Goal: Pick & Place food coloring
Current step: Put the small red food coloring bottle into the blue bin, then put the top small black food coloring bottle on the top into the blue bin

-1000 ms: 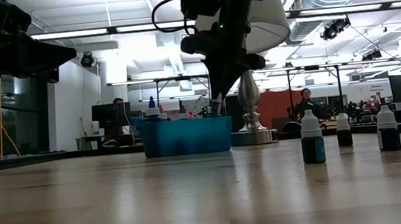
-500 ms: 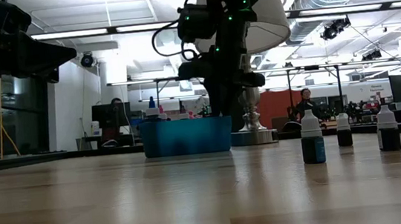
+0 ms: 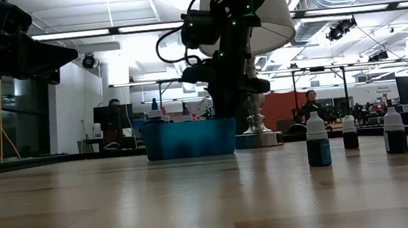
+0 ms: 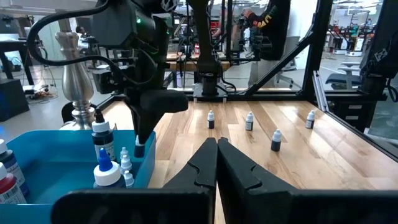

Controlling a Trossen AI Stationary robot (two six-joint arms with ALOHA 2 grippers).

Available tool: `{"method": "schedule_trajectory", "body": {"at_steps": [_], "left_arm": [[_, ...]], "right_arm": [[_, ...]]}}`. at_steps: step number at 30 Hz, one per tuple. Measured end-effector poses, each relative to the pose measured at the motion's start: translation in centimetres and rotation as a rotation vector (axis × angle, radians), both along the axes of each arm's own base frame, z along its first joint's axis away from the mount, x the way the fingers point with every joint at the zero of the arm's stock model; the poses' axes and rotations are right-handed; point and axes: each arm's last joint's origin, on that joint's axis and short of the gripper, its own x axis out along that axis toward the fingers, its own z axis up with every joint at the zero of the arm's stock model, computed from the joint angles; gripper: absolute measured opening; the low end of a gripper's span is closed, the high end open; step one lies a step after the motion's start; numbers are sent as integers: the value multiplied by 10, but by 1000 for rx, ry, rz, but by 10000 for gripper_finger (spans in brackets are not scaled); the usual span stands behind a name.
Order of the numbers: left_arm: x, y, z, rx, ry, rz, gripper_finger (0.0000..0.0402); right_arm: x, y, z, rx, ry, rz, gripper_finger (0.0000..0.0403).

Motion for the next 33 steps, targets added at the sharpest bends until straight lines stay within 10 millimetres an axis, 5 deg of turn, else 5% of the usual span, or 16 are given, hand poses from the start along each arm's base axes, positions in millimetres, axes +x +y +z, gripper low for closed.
{"method": "schedule_trajectory", "body": {"at_steps": [19,33], "left_arm": [[0,0,0,0,0,0,0],[0,0,0,0,0,0,0]], "right_arm": [[1,-2,-6,38,3,29,76],[3,-2,-5,30,-14,31,150]]}}
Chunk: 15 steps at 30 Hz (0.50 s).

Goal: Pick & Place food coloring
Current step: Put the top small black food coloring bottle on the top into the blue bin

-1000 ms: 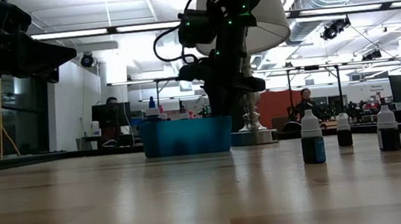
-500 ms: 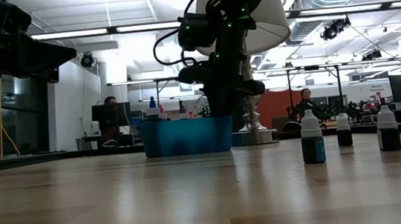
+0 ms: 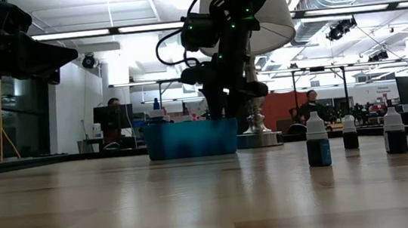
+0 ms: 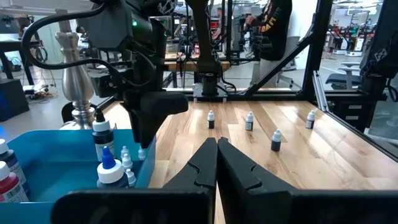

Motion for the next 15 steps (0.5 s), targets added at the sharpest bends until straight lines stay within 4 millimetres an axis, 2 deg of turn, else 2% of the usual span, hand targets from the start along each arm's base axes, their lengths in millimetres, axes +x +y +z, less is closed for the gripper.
{"method": "schedule_trajectory", "body": {"at_steps": [6,15], "left_arm": [[0,0,0,0,0,0,0],[0,0,0,0,1,0,0]], "right_arm": [[1,0,3,0,-12,0,152],[11,-1,28,-28,-73,4,152]]}}
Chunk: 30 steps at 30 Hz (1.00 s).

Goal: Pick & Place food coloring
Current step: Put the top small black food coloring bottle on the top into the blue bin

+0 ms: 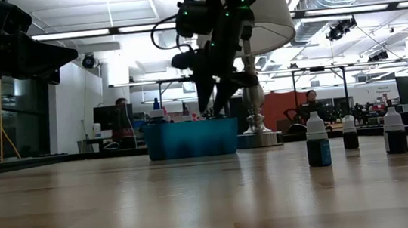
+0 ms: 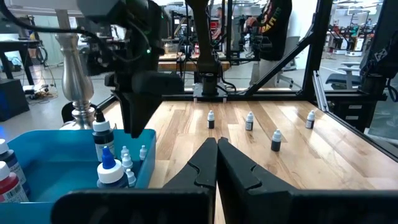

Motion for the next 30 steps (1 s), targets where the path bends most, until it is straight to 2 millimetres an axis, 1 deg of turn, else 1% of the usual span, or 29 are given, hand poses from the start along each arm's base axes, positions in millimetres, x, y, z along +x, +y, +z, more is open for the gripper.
{"method": "schedule_trajectory", "body": {"at_steps": [4,8,12,15,22,27,30], "left_arm": [[0,0,0,0,0,0,0],[0,0,0,0,0,0,0],[0,0,0,0,0,0,0],[0,0,0,0,0,0,0],[0,0,0,0,0,0,0],[0,0,0,0,0,0,0],[0,0,0,0,0,0,0]], "right_arm": [[1,8,9,4,23,18,150],[1,22,20,36,51,58,153],[-4,43,33,54,53,130,152],[-14,62,44,54,72,182,150],[-45,109,58,57,100,351,150],[-78,141,52,63,140,440,151],[-103,152,44,79,168,440,151]]}}
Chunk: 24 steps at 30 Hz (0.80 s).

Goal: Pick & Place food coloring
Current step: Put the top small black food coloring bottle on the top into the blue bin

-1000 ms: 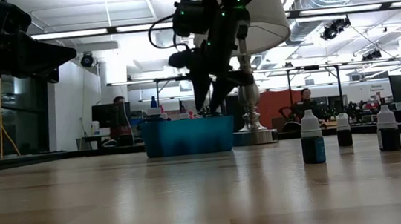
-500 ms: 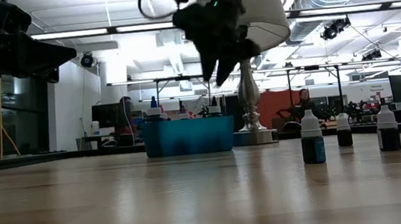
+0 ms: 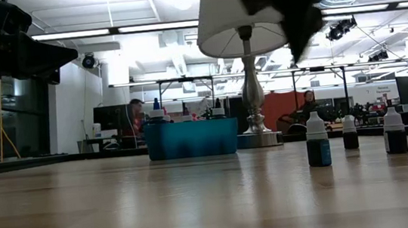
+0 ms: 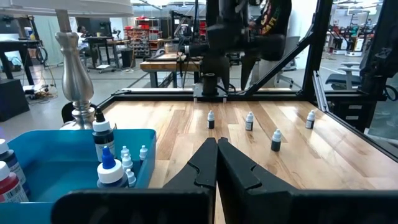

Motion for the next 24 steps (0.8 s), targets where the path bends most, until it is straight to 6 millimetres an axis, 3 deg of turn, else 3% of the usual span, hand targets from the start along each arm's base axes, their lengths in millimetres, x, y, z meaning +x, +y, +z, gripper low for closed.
{"method": "schedule_trajectory", "body": {"at_steps": [6,11,18,24], "left_arm": [[0,0,0,0,0,0,0],[0,0,0,0,0,0,0],[0,0,0,0,0,0,0],[0,0,0,0,0,0,0]], "right_arm": [[-44,2,-27,2,82,-39,145],[-66,-6,-42,-4,133,-85,146],[-69,-21,-59,-4,137,-168,152],[-65,-31,-60,-51,100,-186,189]]}}
